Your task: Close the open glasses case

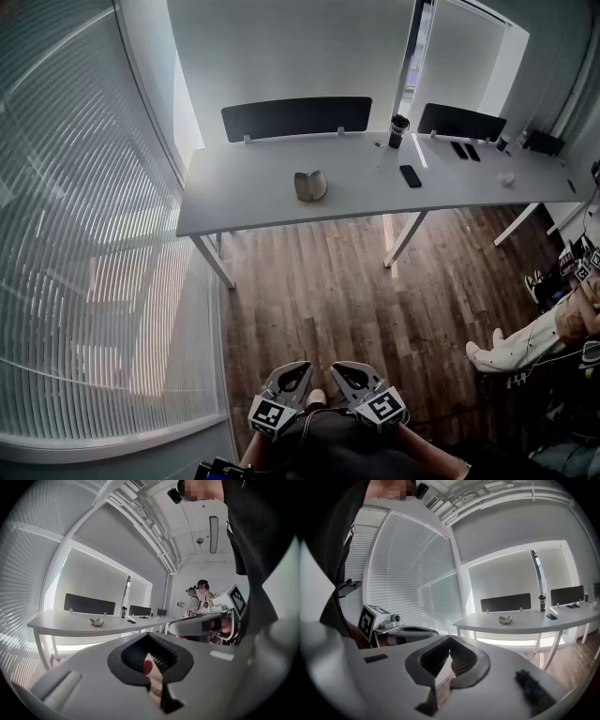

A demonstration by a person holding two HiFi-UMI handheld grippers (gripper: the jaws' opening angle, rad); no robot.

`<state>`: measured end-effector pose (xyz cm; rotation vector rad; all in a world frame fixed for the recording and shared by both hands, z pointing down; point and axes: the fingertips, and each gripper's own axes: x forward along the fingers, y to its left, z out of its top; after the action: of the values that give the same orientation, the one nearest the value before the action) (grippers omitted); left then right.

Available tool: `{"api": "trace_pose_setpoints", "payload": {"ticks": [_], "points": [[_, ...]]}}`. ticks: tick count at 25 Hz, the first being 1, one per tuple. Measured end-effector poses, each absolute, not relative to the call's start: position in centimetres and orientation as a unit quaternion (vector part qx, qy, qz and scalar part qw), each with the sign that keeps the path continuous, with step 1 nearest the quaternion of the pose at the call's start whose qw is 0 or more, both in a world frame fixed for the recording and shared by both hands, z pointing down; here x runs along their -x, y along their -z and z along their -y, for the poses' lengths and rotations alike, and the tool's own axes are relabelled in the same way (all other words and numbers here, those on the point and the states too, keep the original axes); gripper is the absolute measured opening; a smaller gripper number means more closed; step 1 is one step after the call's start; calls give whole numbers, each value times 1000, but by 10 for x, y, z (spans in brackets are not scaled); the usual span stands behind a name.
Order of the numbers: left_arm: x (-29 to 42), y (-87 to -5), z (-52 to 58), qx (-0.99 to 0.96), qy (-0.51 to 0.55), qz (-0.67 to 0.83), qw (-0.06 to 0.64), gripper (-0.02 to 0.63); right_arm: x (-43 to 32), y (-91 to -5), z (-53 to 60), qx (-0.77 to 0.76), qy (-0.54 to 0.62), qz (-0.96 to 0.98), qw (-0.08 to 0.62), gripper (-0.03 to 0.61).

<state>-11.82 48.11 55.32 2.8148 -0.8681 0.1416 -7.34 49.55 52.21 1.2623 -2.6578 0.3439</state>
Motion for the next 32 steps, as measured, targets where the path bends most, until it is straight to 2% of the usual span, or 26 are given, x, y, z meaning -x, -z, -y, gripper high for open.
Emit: {"api": "trace_pose_setpoints", "payload": {"ticks": [22, 32], "points": [[122, -558, -475, -949, -49, 290, 110, 6, 80, -531, -490, -418, -128, 893, 108, 5], [116, -566, -488, -953, -71, 282, 90, 6, 76, -539, -500, -427, -140, 886, 113, 5]]}}
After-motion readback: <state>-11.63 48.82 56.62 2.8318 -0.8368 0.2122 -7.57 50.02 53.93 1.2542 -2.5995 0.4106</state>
